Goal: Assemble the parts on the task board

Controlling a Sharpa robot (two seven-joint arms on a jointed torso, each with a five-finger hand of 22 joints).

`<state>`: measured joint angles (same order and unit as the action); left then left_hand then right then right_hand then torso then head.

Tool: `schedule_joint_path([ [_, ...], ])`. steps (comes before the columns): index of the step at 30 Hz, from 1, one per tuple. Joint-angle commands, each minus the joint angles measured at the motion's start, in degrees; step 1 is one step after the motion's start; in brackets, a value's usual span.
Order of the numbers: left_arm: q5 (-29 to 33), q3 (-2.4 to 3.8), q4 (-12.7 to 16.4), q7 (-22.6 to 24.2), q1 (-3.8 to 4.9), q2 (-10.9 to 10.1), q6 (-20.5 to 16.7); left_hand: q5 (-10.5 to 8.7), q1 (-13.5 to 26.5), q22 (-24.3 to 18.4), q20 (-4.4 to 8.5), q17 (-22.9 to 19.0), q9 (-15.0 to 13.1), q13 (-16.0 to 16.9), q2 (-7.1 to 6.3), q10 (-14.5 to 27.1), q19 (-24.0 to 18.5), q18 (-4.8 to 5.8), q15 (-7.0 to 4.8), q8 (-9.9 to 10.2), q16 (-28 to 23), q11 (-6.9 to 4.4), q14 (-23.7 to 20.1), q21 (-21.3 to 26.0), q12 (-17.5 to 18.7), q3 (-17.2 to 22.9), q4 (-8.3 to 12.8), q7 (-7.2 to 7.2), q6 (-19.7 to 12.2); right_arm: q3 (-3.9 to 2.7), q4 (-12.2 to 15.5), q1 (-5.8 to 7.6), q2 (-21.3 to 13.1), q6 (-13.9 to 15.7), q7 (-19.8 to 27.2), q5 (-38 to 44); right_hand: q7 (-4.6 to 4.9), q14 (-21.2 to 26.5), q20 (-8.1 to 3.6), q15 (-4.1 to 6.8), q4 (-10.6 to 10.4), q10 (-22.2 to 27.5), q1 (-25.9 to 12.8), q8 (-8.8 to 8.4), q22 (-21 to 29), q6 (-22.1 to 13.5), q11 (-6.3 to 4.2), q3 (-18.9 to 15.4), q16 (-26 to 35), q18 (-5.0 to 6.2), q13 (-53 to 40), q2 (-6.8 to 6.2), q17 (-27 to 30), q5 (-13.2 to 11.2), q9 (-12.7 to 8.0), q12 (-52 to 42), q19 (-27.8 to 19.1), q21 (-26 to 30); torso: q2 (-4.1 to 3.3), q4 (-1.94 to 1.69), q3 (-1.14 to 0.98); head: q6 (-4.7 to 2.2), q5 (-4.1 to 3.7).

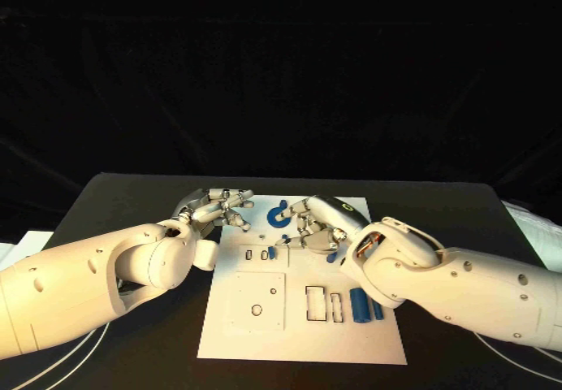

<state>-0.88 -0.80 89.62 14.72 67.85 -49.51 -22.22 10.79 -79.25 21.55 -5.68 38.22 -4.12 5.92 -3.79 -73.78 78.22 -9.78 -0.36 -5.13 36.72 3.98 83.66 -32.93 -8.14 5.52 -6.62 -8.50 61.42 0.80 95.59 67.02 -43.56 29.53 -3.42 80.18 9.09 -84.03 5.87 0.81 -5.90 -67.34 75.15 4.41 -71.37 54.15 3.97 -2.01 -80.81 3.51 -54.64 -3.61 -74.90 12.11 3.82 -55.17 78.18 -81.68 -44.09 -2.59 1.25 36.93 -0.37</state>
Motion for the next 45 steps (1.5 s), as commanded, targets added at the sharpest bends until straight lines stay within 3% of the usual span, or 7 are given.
schedule_joint_path([
  [1,-9.2,0.05,-0.2,-10.0,0.32,-0.2,2.7,-0.31,1.9,19.8,1.68,26.9,-0.4,3.3,-0.73,-5.0,5.1,2.56,-2.02,-1.0,29.4,-1.80,4.7,-18.7,-4.7,-0.7,-1.3,2.31,1.2,-0.14,1.1,1.71,-3.0,-3.7,10.1,-15.3,-0.16,-3.0,-0.02,-0.40,0.4,0.3,0.9,0.33,0.1,-0.3,-0.06,0.1,0.1,0.61,0.2,0.36,-0.9,0.3,0.1,0.2,0.1,0.0,0.66,0.27,-0.33,0.57,0.26],
  [3,-13.4,0.05,-0.4,-15.5,0.70,-0.3,4.0,-0.38,4.1,33.7,2.70,41.4,-1.0,8.2,-0.15,-6.6,6.3,4.44,-2.40,-2.2,43.7,-2.43,5.3,-30.9,-10.5,-1.5,-3.1,2.73,2.1,-0.19,1.7,3.04,-5.4,-5.5,11.1,-21.0,-0.22,-2.9,-0.05,-0.35,0.4,0.0,1.1,0.49,0.2,-0.1,-0.12,0.0,0.3,0.63,0.0,0.95,-0.8,0.7,0.1,-0.1,0.0,0.1,0.98,0.43,-0.46,0.57,0.39],
  [5,-20.1,0.07,-0.7,-24.9,1.63,-0.4,8.0,-0.37,6.7,38.3,3.35,46.1,-1.9,16.3,0.73,-3.8,4.9,4.64,-2.13,-3.7,48.1,-2.61,5.1,-35.5,-19.1,-2.6,-5.9,3.72,1.9,-0.21,2.1,4.54,-8.0,-6.8,11.7,-26.4,-0.28,-3.0,-0.11,-0.29,0.5,-0.2,1.5,0.65,0.2,0.0,-0.20,0.1,0.2,0.62,-0.1,1.64,-0.8,1.1,0.1,-0.3,0.1,0.1,1.35,0.63,-0.59,0.71,0.48],
  [13,-39.9,0.07,-1.6,-43.7,4.67,1.4,18.9,-3.60,7.7,44.0,2.44,50.0,-4.5,33.3,1.81,1.2,3.8,5.08,-2.76,-8.3,51.6,-3.08,5.9,-40.5,-36.3,-4.5,-9.4,3.15,0.8,-0.23,1.9,6.62,-13.4,-7.4,11.9,-35.4,-0.34,-2.9,-0.17,-0.22,0.6,-0.2,1.9,0.78,0.2,0.2,-0.27,0.1,0.5,0.62,0.1,2.37,-0.6,1.3,0.1,-0.3,0.1,0.1,2.36,1.29,-1.01,0.97,1.02],
  [23,-51.1,0.06,-5.6,-48.4,6.21,6.8,25.9,-5.22,9.7,59.4,3.73,51.8,-12.9,54.3,3.30,-2.9,8.3,7.77,-3.99,-18.7,53.3,-4.89,6.3,-51.5,-56.4,-10.1,-9.7,5.23,0.2,-0.19,0.5,6.95,-14.3,-9.1,10.7,-35.8,-0.36,-2.8,-0.24,-0.19,-0.1,-0.4,0.8,0.83,0.5,0.1,-0.26,-1.3,0.9,0.68,0.4,2.44,0.0,2.8,0.1,-0.3,-0.1,0.3,2.79,1.53,-1.00,1.44,1.13],
  [25,-52.6,0.05,-6.7,-49.2,6.44,8.1,26.2,-7.99,13.3,60.5,3.90,51.8,-14.1,55.8,3.52,-3.6,8.7,7.99,-4.17,-20.0,53.3,-5.07,6.3,-52.2,-57.9,-12.1,-10.1,5.53,0.3,-0.17,0.3,6.96,-14.2,-9.2,10.3,-35.4,-0.36,-2.8,-0.24,-0.19,-0.2,-0.4,0.7,0.84,0.6,0.1,-0.26,-1.4,0.9,0.69,0.4,2.47,0.0,2.9,0.1,-0.3,-0.1,0.3,2.77,1.56,-1.03,1.57,1.17],
  [45,-56.0,-0.29,-11.3,-53.1,6.85,14.1,30.8,-8.13,15.0,61.5,4.70,51.8,-21.6,57.4,5.33,-3.3,8.7,8.14,-4.87,-26.2,53.3,-5.79,6.3,-52.8,-59.1,-18.7,-10.1,6.30,-3.6,-0.09,-0.6,6.97,-13.3,-10.1,8.4,-33.4,-0.40,-2.7,-0.26,-0.17,-0.4,-0.5,0.4,0.95,1.2,0.3,-0.30,-1.9,1.4,0.84,0.5,2.71,0.7,3.6,0.1,-0.4,-0.5,0.6,2.39,1.73,-0.91,2.46,1.56],
])
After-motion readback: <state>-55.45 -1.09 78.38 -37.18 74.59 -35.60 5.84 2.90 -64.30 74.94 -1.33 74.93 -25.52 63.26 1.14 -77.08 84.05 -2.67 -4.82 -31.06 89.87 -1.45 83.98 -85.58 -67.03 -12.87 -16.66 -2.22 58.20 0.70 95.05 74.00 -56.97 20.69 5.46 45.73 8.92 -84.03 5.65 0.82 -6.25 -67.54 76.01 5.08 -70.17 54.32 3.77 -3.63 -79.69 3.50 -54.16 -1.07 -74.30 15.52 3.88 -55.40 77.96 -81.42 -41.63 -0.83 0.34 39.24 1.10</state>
